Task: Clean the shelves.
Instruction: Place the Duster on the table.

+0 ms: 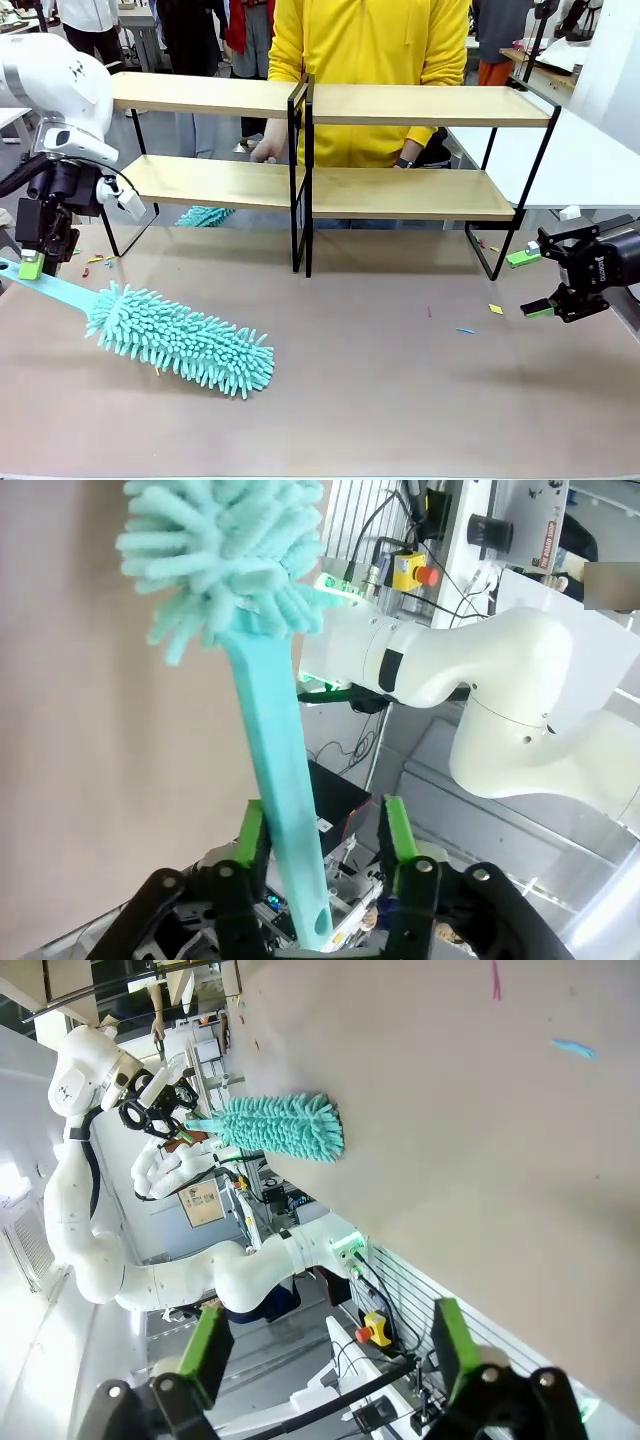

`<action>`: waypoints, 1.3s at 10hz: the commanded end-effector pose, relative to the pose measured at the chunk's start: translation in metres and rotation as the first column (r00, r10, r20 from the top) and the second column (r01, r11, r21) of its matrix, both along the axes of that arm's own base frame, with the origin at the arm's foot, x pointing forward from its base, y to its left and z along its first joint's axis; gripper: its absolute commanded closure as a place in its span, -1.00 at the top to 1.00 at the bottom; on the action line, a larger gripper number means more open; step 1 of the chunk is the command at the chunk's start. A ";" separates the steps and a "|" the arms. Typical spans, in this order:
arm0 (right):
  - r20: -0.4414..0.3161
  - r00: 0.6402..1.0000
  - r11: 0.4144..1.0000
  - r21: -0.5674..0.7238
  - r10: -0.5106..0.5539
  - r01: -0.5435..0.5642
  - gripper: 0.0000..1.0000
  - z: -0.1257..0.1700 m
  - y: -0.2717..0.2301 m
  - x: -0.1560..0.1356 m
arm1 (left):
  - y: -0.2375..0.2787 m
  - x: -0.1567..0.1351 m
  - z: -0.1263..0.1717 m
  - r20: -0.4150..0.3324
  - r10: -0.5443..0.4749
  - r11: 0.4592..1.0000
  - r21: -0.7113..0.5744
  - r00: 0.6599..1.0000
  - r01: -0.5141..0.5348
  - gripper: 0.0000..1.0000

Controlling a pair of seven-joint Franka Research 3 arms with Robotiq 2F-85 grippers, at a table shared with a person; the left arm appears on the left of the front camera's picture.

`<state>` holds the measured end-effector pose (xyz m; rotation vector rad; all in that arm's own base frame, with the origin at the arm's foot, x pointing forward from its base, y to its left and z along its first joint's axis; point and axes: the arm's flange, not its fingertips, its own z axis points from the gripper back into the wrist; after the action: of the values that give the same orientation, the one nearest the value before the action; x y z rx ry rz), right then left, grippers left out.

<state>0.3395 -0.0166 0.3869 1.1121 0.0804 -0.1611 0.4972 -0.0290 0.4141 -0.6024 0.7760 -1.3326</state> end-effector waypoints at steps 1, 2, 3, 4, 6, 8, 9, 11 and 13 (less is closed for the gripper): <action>0.028 1.000 1.000 0.028 -0.004 0.004 1.00 0.000 0.002 0.002 | 0.005 -0.018 0.006 0.002 -0.045 0.999 0.013 0.999 0.045 0.90; 0.028 1.000 1.000 0.028 -0.004 0.004 1.00 0.000 0.002 0.002 | 0.008 -0.033 0.010 0.001 -0.086 0.996 0.011 0.996 0.086 1.00; 0.028 1.000 1.000 0.028 -0.004 0.004 1.00 0.000 0.002 0.002 | 0.016 -0.052 0.018 -0.012 -0.138 0.990 0.001 0.990 0.138 1.00; 0.028 1.000 1.000 0.028 -0.004 0.004 1.00 0.000 0.002 0.002 | 0.028 -0.078 0.026 -0.016 -0.201 0.979 -0.018 0.979 0.201 1.00; 0.028 1.000 1.000 0.028 -0.004 0.004 1.00 0.000 0.002 0.002 | 0.060 -0.131 0.045 0.025 -0.321 0.942 -0.096 0.947 0.322 1.00; 0.054 0.998 1.000 0.016 -0.008 0.007 1.00 0.016 0.001 -0.003 | 0.096 -0.153 0.066 0.143 -0.191 0.913 -0.336 0.971 0.229 1.00; 0.100 0.995 0.999 0.038 -0.030 0.026 1.00 0.037 0.005 -0.004 | 0.115 -0.156 0.075 0.168 -0.032 0.845 -0.522 0.985 0.116 1.00; 0.150 0.987 0.997 0.063 -0.063 0.054 1.00 0.084 0.019 -0.010 | 0.154 -0.147 0.086 0.032 0.392 0.442 -0.883 0.919 -0.157 1.00; 0.227 0.971 0.987 0.158 -0.072 0.036 1.00 0.130 0.020 -0.027 | 0.161 -0.146 0.084 -0.043 0.511 0.192 -0.968 0.858 -0.163 1.00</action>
<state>0.3223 0.0020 0.5024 1.2280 -0.1238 -0.0698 0.3431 0.1375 0.4659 -1.2148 -0.0443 -1.4609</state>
